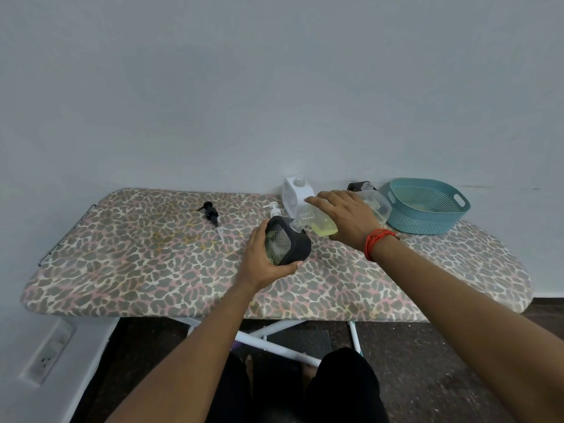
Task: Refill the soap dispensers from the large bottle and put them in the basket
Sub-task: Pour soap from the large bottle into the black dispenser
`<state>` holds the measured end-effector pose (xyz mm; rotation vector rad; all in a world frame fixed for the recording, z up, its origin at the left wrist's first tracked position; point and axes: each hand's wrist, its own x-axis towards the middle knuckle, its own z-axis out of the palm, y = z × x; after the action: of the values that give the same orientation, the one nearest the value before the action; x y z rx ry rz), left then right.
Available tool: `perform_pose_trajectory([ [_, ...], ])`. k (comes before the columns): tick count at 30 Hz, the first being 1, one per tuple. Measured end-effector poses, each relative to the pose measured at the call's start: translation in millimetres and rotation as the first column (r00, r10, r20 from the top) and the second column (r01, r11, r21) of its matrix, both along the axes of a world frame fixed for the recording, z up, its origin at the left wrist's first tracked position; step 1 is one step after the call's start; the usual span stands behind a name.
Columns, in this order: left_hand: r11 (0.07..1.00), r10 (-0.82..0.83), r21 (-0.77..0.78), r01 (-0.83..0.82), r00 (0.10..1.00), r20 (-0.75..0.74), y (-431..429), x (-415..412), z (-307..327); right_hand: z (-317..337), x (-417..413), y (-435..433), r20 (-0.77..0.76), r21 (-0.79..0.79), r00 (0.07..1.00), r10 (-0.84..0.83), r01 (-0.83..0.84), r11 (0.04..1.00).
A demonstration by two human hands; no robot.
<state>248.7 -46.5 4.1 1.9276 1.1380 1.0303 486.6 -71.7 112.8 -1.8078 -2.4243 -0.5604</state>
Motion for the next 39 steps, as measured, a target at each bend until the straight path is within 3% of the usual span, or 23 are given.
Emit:
perform_pose_trajectory([
  [6,1.0,0.004,0.01,-0.004,1.0,0.008,0.0,0.3,-0.7,-7.3,-8.3,-7.1,-0.255,-0.023,0.966,-0.032,0.027,0.999],
  [10,1.0,-0.008,0.012,0.007,1.0,0.015,-0.7,-0.2,-0.3,-5.7,-7.1,-13.1,-0.521,-0.021,0.851,-0.069,0.068,0.997],
  [14,1.0,0.002,0.015,-0.002,1.0,0.011,-2.0,-0.5,0.2,-2.4,1.2,-19.3,-0.823,-0.027,0.56,-0.099,0.136,0.99],
  [18,0.999,0.014,0.033,-0.014,1.0,0.014,-4.5,-0.2,2.2,-9.3,8.6,-27.3,-0.976,-0.019,0.211,-0.062,0.201,0.98],
  [22,0.999,0.024,0.021,-0.024,1.0,0.017,-5.5,-0.5,3.2,-26.7,6.0,-36.5,-0.998,-0.044,0.04,-0.055,0.241,0.97],
  [31,0.994,0.094,-0.048,-0.095,0.995,-0.032,-11.7,-0.9,6.5,-43.7,0.5,-51.2,-0.999,-0.033,0.001,-0.035,0.259,0.965],
  [39,0.91,0.393,-0.105,-0.401,0.915,-0.089,-45.0,13.1,13.4,-41.3,-8.8,-56.5,-0.999,-0.035,-0.007,-0.034,0.272,0.962],
])
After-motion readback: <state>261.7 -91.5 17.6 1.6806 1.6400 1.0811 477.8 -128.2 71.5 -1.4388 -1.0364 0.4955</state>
